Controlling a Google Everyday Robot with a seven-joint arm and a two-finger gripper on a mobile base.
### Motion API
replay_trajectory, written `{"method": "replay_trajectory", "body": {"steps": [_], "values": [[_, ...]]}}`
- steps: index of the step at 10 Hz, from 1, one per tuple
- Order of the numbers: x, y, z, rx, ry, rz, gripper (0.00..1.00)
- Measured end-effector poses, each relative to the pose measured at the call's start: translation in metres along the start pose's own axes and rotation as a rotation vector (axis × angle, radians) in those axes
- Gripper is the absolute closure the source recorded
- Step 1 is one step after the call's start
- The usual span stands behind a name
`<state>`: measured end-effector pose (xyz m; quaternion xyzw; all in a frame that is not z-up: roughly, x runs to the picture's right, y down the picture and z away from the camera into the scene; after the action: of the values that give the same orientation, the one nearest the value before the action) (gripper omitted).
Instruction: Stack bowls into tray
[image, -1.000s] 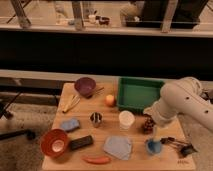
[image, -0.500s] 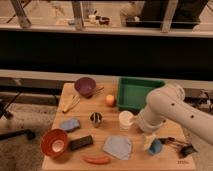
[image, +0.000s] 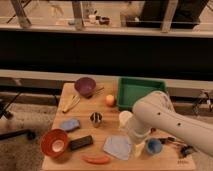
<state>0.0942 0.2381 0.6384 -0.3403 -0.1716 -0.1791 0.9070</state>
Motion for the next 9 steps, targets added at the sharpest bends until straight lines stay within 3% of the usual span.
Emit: {"method": "replay_trajectory", "body": {"steps": [4, 9], "values": [[-0.030, 0.001, 0.021, -0.019, -0.006, -0.070, 0.20], [-0.092, -0.004, 0.040, -0.039, -0.031, -0.175, 0.20]]}}
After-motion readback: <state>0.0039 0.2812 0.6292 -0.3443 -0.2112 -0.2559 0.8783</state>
